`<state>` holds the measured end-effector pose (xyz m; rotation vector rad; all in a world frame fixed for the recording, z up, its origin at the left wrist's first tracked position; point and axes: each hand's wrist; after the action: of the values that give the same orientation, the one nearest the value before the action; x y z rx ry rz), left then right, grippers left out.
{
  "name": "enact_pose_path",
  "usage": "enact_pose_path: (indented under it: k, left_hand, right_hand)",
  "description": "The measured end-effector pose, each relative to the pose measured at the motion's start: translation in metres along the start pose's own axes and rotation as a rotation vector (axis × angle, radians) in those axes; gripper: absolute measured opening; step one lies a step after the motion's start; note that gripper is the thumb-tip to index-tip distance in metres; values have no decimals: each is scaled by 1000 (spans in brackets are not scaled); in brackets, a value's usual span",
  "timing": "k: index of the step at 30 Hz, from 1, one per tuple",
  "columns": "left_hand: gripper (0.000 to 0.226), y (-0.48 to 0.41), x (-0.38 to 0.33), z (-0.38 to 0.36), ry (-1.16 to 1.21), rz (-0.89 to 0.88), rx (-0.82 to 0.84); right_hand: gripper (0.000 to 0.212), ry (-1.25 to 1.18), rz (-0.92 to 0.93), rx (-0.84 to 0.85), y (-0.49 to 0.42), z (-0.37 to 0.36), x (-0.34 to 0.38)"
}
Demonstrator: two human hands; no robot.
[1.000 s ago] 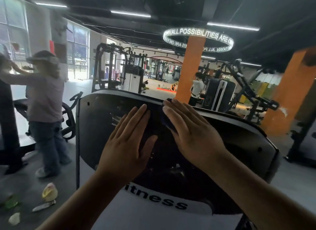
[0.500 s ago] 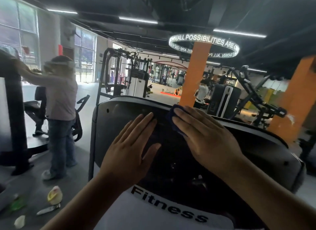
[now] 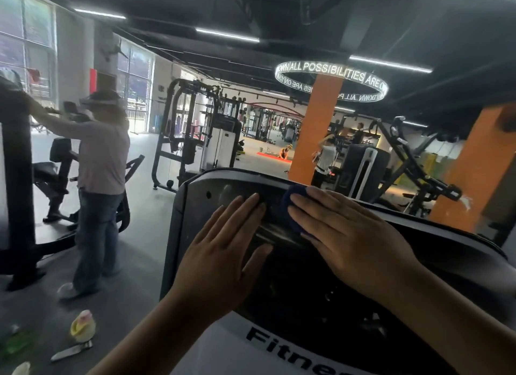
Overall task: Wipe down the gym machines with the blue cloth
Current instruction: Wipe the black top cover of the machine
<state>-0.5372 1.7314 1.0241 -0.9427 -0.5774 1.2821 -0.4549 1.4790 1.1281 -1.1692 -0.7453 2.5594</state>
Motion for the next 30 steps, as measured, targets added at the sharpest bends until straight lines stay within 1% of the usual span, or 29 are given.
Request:
enact_pose_path:
  k: [3,6,11,13,15,19,22,26,30]
  left_hand:
    - [68,0,13,-2,58,50,-17]
    - [71,1,22,-4,54,26,26]
    - [71,1,32,-1,56,-23,61]
    - [72,1,35,-2,72,-36,53]
    - [73,2,34,-3,101,-41,37]
    - [75,4,34,-5,139,-6,19]
    - [73,6,43,-5,129,23,-6]
    - [73,9,51,-5,128,53,5]
    - [76,10,40,-10,160,77,-27]
  right_hand:
    - [65,4,26,106,-32,-12,14]
    - [65,-4,37,143,-31,-6,12]
    - [61,33,-28,100,4,11,4]
    - [58,38,-54,89,-8,6,12]
    - [60,33,-65,114,-33,-4,24]
    - [61,-4,-46,173,-60,-13,33]
    - [59,-43,-39,161,-36,3,20]
    - [60,-59,-59,118,-7,15,0]
    - [56,-44,-30,139,-44,-1,14]
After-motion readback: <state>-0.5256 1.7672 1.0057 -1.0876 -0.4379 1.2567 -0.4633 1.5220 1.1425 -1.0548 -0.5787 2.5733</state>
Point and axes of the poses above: each hand's wrist, its own y-axis away from the middle knuckle, its own z-axis out of the back of the hand, x = y × z, and after that the axes turned 1 degree about -x, right-handed
